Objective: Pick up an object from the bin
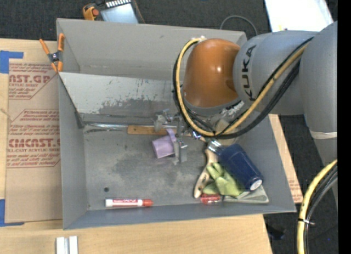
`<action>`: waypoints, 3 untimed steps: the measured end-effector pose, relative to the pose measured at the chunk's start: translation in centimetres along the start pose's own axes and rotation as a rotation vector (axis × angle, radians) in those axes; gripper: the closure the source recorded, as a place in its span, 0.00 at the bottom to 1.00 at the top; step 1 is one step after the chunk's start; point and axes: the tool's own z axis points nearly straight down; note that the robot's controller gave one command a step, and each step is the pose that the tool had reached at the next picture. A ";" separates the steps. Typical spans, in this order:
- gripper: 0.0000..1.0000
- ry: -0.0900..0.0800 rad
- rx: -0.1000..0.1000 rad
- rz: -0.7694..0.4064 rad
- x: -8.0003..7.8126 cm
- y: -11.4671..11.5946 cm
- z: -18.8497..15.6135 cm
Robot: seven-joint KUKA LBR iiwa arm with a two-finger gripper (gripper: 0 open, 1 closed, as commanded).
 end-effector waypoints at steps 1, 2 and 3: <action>0.00 -0.005 -0.003 -0.018 -0.2 0.1 5.6; 1.00 -0.010 0.000 -0.085 0.0 -0.1 5.3; 1.00 -0.010 0.000 -0.085 0.0 -0.1 5.3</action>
Offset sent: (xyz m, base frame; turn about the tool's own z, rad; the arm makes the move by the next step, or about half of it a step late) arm 0.0002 -0.0020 -0.0532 -0.0855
